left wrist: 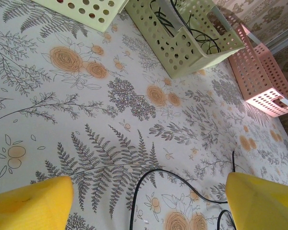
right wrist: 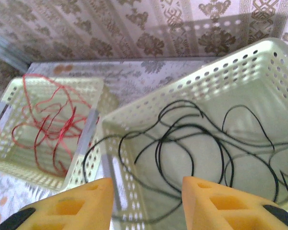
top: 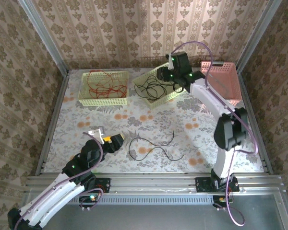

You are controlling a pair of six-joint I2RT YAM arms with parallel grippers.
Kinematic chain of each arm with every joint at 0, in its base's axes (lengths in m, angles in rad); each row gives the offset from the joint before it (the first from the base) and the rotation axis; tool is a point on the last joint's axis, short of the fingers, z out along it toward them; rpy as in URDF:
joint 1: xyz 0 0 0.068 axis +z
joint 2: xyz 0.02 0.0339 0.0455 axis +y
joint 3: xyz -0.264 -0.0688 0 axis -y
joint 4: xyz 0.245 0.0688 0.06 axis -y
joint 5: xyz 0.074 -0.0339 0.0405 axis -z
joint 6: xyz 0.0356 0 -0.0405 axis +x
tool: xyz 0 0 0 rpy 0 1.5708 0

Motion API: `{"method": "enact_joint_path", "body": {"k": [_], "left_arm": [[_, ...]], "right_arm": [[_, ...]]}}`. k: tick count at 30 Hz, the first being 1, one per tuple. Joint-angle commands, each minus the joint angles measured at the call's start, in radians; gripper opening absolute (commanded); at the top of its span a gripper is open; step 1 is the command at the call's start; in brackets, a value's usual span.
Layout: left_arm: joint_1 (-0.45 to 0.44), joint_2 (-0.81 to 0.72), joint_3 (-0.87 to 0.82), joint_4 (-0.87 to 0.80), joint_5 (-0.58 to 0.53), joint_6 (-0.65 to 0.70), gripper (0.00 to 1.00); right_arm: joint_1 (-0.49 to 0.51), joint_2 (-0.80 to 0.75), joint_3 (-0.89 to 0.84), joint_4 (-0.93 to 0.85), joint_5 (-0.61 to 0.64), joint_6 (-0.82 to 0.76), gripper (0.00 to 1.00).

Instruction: Untangle the cables

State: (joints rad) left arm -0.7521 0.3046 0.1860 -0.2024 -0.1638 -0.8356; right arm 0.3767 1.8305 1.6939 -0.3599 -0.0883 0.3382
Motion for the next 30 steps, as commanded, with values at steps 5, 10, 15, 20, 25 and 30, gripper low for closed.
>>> {"method": "enact_joint_path", "body": {"k": [5,10,15,20,25,30], "left_arm": [[-0.002,0.026,0.047,0.016,0.01,0.022,0.84],[-0.003,0.05,0.052,0.029,0.011,0.024,0.84],[-0.003,0.097,0.074,0.039,0.018,0.048,0.85],[-0.001,0.168,0.104,0.059,0.012,0.064,1.0],[0.001,0.246,0.127,0.101,0.041,0.082,1.0],[0.003,0.328,0.119,0.166,0.068,0.091,1.0]], "right_arm": [[0.059,-0.311,-0.378,0.121,0.079,-0.023,0.46],[0.07,-0.424,-0.587,0.1,0.076,-0.004,0.54],[0.067,-0.497,-0.709,0.052,0.188,0.06,0.81],[0.036,-0.589,-0.845,0.073,0.218,0.152,1.0],[0.016,-0.674,-0.956,0.145,0.113,0.116,0.94],[0.017,-0.668,-0.977,0.149,0.095,0.17,0.83]]}}
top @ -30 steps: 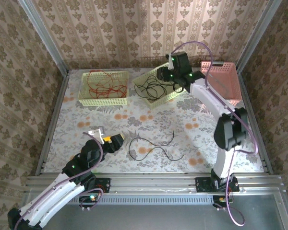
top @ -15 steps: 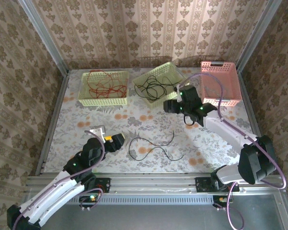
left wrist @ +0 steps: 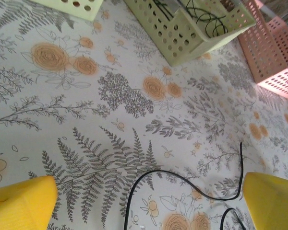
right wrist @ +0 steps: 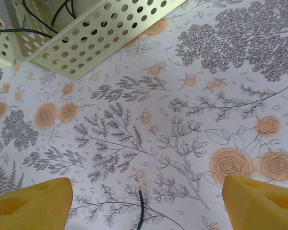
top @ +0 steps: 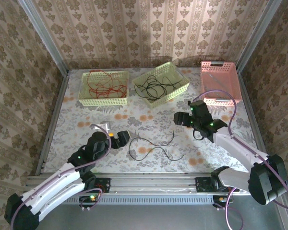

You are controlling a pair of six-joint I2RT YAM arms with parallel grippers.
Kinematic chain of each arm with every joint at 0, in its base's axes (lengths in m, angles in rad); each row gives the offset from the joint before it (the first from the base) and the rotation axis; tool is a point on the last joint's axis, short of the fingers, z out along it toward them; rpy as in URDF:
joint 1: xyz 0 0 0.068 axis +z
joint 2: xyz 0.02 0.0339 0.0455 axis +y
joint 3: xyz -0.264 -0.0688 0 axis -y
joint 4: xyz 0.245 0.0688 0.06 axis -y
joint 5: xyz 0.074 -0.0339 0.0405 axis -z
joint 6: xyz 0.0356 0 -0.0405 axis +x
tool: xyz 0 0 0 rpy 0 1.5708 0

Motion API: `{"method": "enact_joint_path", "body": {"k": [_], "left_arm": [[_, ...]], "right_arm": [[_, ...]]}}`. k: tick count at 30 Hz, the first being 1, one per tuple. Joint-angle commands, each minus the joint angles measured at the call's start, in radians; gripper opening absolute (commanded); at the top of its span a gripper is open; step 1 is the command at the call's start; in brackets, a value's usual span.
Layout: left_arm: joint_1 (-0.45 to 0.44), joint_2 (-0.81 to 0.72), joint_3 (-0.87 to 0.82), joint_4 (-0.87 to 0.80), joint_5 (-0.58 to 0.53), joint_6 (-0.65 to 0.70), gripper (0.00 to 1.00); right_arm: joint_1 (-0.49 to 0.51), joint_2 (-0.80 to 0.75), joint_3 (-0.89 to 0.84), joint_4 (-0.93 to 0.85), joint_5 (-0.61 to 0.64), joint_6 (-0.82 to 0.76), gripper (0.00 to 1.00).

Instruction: Untangle the cables

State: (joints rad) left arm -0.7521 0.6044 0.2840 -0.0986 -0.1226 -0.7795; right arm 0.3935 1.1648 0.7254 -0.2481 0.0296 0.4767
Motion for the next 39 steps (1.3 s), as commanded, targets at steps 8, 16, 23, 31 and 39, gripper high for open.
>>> {"method": "enact_joint_path", "body": {"k": [8,16,23,31,39], "left_arm": [[0.032,0.079,0.11,0.017,0.016,0.071,1.0],[0.037,0.135,0.11,0.03,0.039,0.018,1.0],[0.038,0.204,0.147,0.005,0.046,0.014,1.0],[0.038,0.312,0.138,0.017,0.085,-0.021,1.0],[0.023,0.461,0.095,0.082,0.165,-0.042,0.96]], "right_arm": [[-0.001,0.041,0.016,0.0,0.016,0.056,0.89],[0.035,0.077,0.029,-0.04,-0.104,-0.012,0.63],[0.187,0.132,0.08,-0.074,-0.024,-0.074,0.6],[0.339,0.196,0.091,-0.068,0.018,-0.092,0.59],[0.535,0.28,0.037,-0.061,0.039,-0.091,0.53]]}}
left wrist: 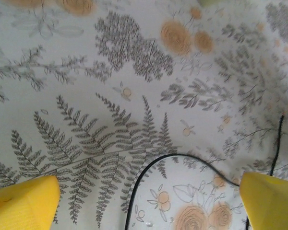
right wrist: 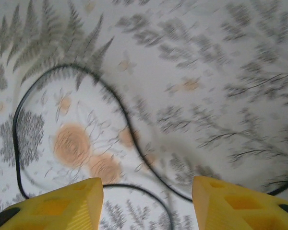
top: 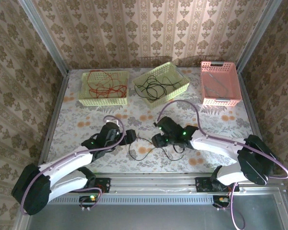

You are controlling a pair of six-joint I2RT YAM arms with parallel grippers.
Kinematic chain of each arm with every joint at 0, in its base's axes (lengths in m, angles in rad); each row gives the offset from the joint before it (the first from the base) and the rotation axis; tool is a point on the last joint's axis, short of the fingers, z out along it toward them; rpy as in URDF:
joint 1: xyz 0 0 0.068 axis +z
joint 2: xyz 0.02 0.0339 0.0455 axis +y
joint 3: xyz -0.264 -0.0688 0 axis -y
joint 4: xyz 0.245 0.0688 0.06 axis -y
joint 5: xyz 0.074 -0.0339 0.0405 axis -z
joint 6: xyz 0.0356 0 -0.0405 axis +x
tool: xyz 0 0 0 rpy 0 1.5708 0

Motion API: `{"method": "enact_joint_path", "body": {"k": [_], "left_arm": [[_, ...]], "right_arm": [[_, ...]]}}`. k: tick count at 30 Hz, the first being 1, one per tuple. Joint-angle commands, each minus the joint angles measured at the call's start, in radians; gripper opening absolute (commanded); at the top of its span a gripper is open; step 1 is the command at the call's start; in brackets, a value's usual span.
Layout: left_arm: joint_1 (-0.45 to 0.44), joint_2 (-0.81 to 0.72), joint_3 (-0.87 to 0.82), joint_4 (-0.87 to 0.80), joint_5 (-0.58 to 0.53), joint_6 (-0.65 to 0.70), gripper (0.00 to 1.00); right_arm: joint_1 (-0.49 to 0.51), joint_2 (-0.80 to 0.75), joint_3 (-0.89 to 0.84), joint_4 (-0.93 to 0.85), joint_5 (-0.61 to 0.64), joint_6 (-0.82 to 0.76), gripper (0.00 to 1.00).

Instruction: Untangle the cables

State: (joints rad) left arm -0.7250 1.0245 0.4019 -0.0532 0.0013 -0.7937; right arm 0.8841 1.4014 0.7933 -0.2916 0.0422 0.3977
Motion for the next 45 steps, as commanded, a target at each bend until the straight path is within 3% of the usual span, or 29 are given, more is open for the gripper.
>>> {"method": "enact_joint_path", "body": {"k": [1,8,17,26,30,34,41,45], "left_arm": [[-0.007,0.059,-0.024,0.047,0.043,-0.027,0.96],[-0.009,0.175,-0.015,0.09,0.043,-0.016,0.93],[-0.01,0.196,-0.034,0.131,0.054,-0.003,0.89],[-0.007,0.072,-0.021,0.052,0.043,0.031,0.92],[-0.006,0.006,0.002,-0.017,0.036,0.052,0.93],[0.004,-0.066,-0.014,-0.05,0.003,0.057,0.94],[0.056,-0.188,-0.057,-0.093,-0.002,0.057,0.95],[0.077,-0.223,-0.067,-0.106,0.008,0.06,0.95]], "right_arm": [[0.058,0.062,-0.031,-0.013,0.022,-0.011,0.53],[0.102,0.178,-0.01,0.016,0.009,0.007,0.6],[0.107,0.154,-0.028,0.014,0.098,0.03,0.59],[0.037,0.299,0.092,0.049,0.176,-0.024,0.58],[0.039,0.288,0.177,0.045,0.165,-0.054,0.6],[0.03,0.292,0.251,-0.02,0.242,-0.107,0.63],[0.024,0.274,0.262,-0.063,0.156,-0.162,0.7],[0.025,0.247,0.246,-0.11,0.13,-0.091,0.72]]}}
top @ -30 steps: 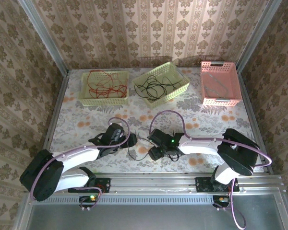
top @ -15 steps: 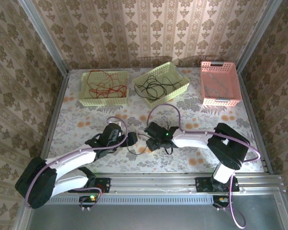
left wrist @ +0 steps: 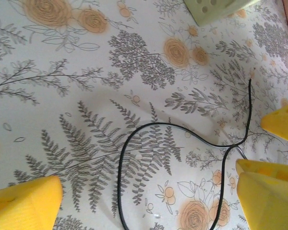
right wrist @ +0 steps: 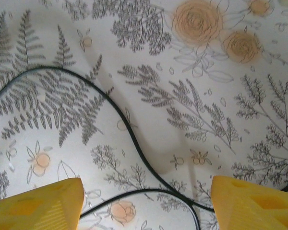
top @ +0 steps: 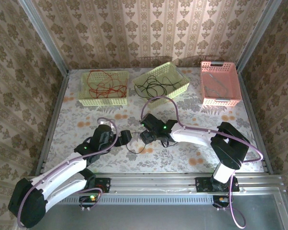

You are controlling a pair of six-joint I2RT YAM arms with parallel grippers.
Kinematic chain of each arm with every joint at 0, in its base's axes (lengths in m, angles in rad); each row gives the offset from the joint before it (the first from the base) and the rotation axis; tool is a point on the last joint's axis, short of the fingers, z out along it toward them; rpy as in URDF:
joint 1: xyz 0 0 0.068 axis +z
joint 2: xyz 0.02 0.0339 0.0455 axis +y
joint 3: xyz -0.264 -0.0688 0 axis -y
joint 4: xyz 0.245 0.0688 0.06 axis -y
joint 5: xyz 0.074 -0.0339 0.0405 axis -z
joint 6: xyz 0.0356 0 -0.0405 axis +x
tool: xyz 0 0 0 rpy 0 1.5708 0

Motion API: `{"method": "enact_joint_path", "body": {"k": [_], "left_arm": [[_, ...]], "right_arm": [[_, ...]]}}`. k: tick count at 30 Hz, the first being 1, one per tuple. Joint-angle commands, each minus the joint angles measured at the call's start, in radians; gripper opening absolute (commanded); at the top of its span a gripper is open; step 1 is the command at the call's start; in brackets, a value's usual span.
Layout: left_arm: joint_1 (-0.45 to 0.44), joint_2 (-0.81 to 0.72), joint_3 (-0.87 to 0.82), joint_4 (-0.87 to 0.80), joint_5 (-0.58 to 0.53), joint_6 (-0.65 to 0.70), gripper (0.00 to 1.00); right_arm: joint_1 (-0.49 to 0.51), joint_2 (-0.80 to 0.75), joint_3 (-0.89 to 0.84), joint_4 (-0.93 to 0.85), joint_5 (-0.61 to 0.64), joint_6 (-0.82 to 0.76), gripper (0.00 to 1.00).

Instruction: Untangle the cables

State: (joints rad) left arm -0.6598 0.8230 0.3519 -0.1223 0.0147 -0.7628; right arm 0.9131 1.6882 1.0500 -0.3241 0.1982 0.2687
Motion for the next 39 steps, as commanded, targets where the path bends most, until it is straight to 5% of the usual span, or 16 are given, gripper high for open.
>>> {"method": "enact_joint_path", "body": {"k": [1,8,15,19,23,26,39], "left_arm": [[0.014,-0.025,-0.02,-0.035,-0.005,0.028,0.95],[0.02,0.005,-0.026,-0.001,0.006,0.019,0.95],[0.022,0.017,-0.023,-0.002,0.023,0.014,0.95],[0.022,-0.003,-0.03,-0.011,0.016,0.01,0.95],[0.022,-0.032,-0.038,-0.025,0.006,0.011,0.95],[0.023,-0.052,-0.041,-0.041,-0.002,0.016,0.95],[0.027,-0.037,-0.036,-0.013,0.009,0.016,0.95]], "right_arm": [[-0.003,-0.044,-0.002,-0.104,-0.012,0.087,0.72],[0.021,-0.033,-0.093,0.046,-0.14,0.523,0.7],[0.024,0.101,-0.043,0.077,-0.107,0.611,0.68],[0.02,0.141,-0.039,0.107,-0.047,0.619,0.54],[0.012,0.126,-0.062,0.11,0.048,0.601,0.15],[0.007,0.076,-0.081,0.109,0.074,0.569,0.04],[0.007,-0.28,-0.065,-0.01,0.214,0.333,0.0]]}}
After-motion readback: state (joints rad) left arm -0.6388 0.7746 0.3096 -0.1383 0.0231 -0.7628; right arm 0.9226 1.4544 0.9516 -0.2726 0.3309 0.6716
